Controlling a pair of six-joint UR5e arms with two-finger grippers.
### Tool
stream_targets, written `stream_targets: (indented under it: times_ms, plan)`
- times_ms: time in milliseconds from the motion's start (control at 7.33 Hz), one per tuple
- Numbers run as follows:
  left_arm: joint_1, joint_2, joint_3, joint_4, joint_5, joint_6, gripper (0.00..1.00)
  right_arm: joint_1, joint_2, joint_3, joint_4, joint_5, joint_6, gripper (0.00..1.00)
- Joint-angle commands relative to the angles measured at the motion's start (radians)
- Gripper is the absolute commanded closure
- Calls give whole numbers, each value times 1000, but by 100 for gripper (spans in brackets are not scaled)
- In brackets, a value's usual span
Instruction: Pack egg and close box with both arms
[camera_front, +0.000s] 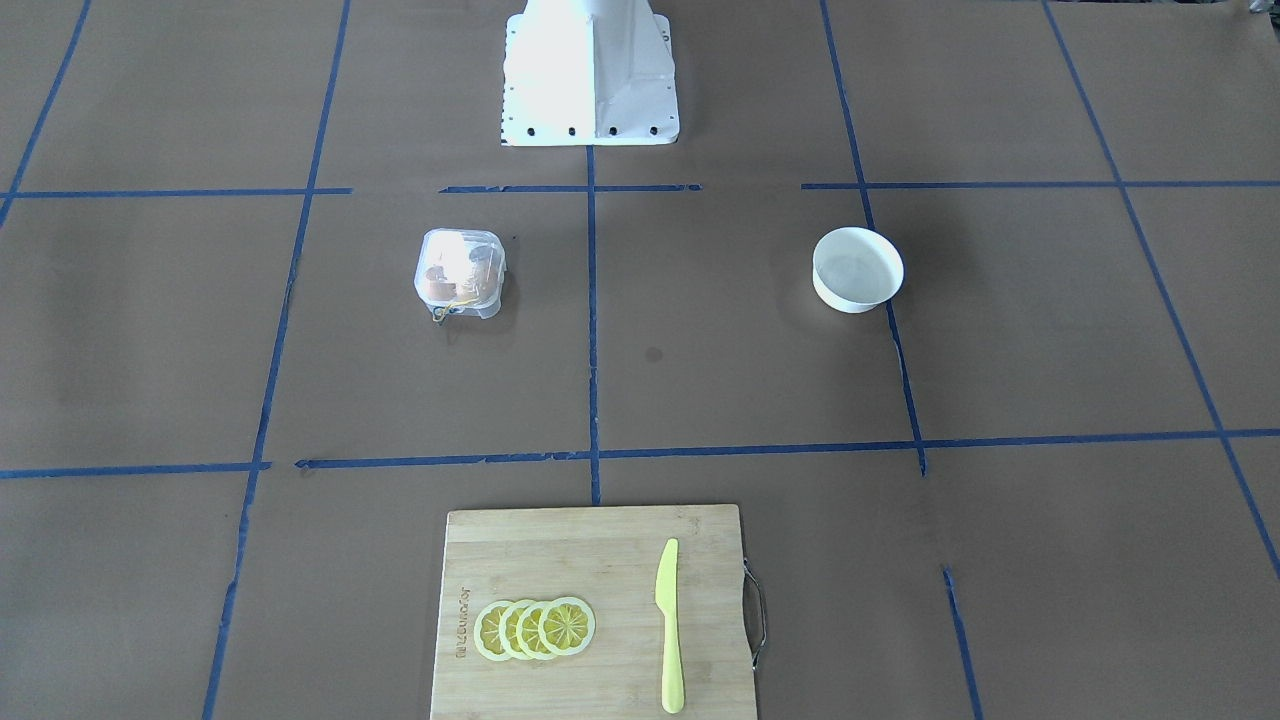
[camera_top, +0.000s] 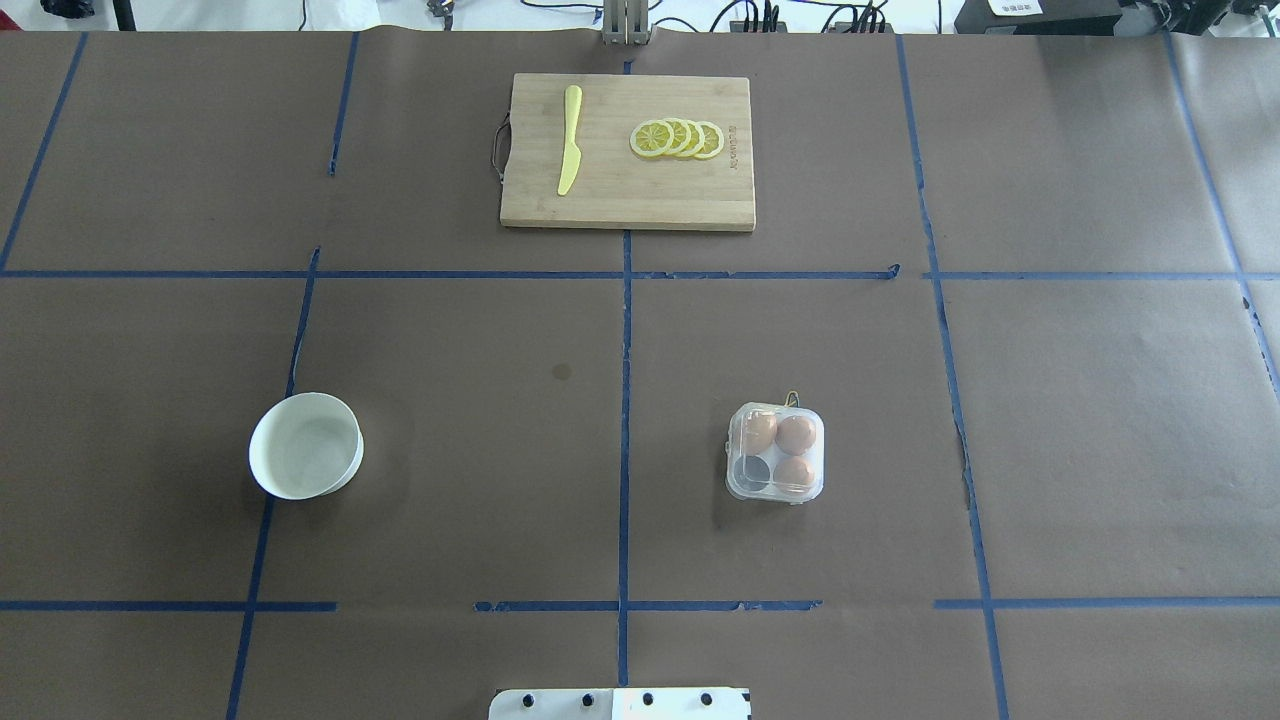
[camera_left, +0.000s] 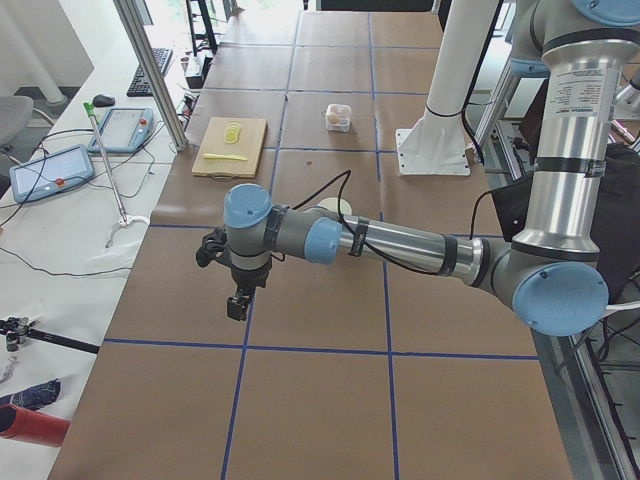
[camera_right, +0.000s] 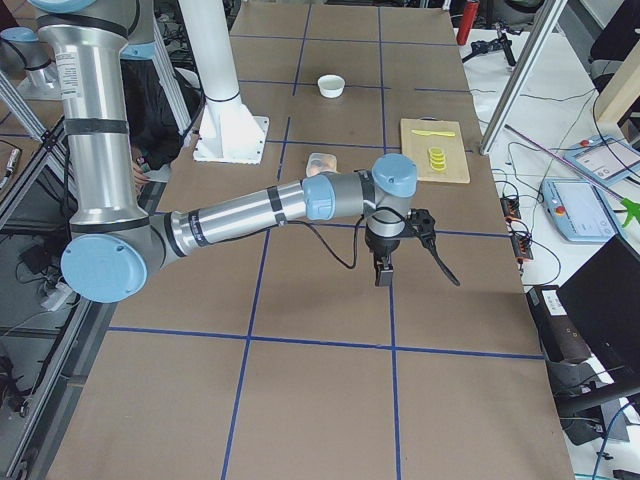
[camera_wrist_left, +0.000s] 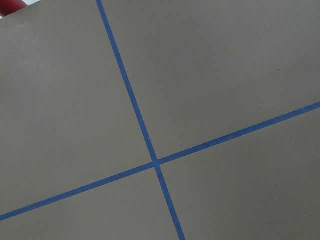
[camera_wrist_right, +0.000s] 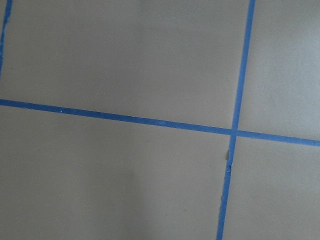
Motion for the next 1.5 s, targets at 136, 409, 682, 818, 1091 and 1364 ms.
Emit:
stream_targets:
  times_ms: [136, 409, 682, 818, 1091, 1364]
  plan:
    - [-1, 24, 7, 3, -2, 2, 0, 14, -61, -33, 78, -2, 71, 0]
    - [-1, 61, 5, 4, -41, 2, 0, 15, -128, -34, 85, 13, 64, 0]
    - [0, 63, 14, 7, -39, 2, 0, 75, -159, -100, 120, 10, -68, 0]
    - [0, 63, 17, 7, -39, 0, 0, 90, -156, -127, 121, 10, -94, 0]
    - [0, 63, 28, 7, -38, 0, 0, 129, -153, -129, 120, 51, -88, 0]
    - [2, 63, 60, 6, -39, 0, 0, 130, -151, -126, 120, 77, -85, 0]
